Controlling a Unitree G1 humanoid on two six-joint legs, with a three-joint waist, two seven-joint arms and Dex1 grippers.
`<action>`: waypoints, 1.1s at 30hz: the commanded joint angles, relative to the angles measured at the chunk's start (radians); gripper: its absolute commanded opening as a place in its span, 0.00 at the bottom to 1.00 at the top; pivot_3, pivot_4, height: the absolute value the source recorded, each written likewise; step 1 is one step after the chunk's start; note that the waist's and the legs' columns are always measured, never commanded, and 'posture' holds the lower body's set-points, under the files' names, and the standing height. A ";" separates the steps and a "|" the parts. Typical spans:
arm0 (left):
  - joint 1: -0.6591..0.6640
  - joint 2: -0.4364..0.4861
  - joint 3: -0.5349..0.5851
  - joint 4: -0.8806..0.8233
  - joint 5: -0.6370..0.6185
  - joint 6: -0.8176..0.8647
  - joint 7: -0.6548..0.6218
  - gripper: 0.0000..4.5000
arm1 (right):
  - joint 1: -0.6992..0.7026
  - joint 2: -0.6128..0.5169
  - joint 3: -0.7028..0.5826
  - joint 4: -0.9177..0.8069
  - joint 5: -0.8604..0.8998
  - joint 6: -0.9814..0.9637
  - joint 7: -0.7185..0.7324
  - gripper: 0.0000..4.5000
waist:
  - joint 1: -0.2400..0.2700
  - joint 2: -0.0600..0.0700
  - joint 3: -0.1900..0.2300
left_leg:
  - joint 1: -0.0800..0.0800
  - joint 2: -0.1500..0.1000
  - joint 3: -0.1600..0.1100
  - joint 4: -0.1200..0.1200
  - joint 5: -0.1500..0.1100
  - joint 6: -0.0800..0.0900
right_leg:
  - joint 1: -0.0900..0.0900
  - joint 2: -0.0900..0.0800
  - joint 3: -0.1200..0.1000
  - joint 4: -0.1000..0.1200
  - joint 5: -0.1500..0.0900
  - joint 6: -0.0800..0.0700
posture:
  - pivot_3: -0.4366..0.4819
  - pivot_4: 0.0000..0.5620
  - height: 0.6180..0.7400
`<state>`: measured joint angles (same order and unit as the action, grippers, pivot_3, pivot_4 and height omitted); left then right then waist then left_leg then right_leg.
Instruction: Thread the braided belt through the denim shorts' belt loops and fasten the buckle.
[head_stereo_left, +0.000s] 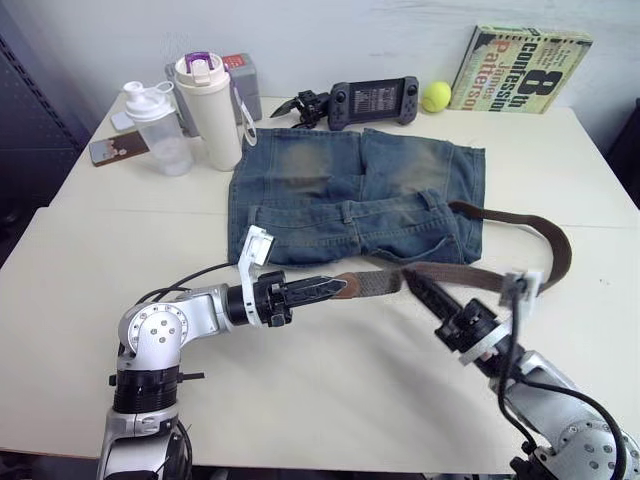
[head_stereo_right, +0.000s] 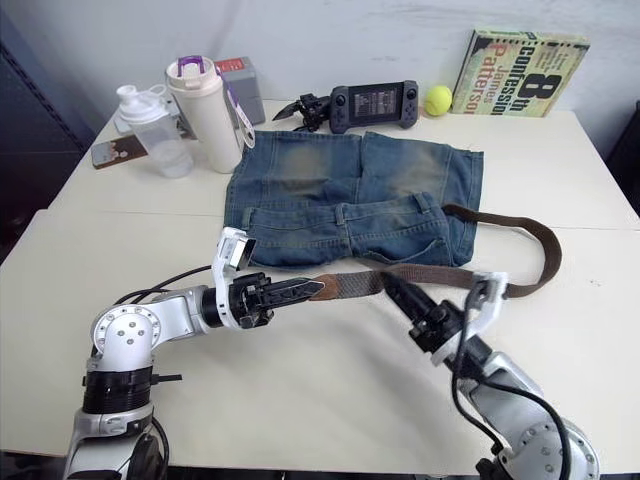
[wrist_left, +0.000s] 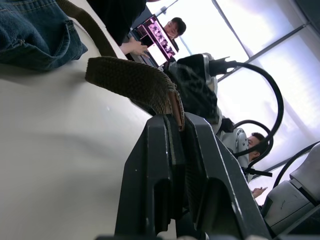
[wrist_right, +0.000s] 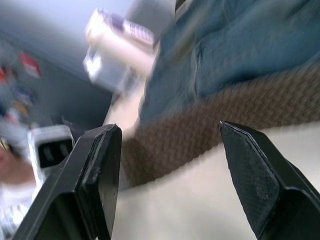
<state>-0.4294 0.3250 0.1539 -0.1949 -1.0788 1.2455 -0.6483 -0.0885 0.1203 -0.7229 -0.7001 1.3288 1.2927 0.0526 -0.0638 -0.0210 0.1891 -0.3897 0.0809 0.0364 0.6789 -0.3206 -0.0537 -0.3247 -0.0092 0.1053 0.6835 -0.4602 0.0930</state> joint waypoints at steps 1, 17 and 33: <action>-0.020 0.006 0.013 -0.021 -0.045 -0.001 0.004 0.00 | 0.095 0.092 0.158 -0.004 0.232 -0.184 -0.172 0.74 | -0.004 0.000 0.000 | 0.000 0.001 0.000 -0.001 0.000 0.000 | 0.000 0.001 0.000 -0.001 0.000 0.000 | 0.48 0.27 0.99; -0.076 -0.042 0.036 0.022 -0.090 -0.015 0.061 0.00 | 0.250 -0.121 0.471 0.031 0.610 -0.436 -0.353 0.74 | -0.019 0.000 0.000 | -0.001 0.001 0.000 -0.007 0.000 0.000 | 0.000 0.000 0.000 -0.007 0.000 0.000 | 0.48 0.27 0.99; -0.072 -0.041 0.038 0.025 -0.110 -0.008 0.097 0.00 | 0.177 -0.087 0.532 0.037 0.530 -0.696 -0.351 0.74 | -0.018 0.000 0.000 | -0.001 0.001 0.000 -0.012 0.001 -0.002 | 0.000 0.001 0.000 -0.012 0.001 0.002 | 0.48 0.27 0.99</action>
<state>-0.4955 0.2844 0.1826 -0.1519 -1.1537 1.2435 -0.5578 0.0843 0.0411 -0.2069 -0.6180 1.8749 0.6656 -0.3180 -0.0818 -0.0210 0.1891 -0.3902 0.0819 0.0367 0.6671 -0.3193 -0.0558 -0.3247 -0.0087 0.1054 0.6718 -0.4589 0.0952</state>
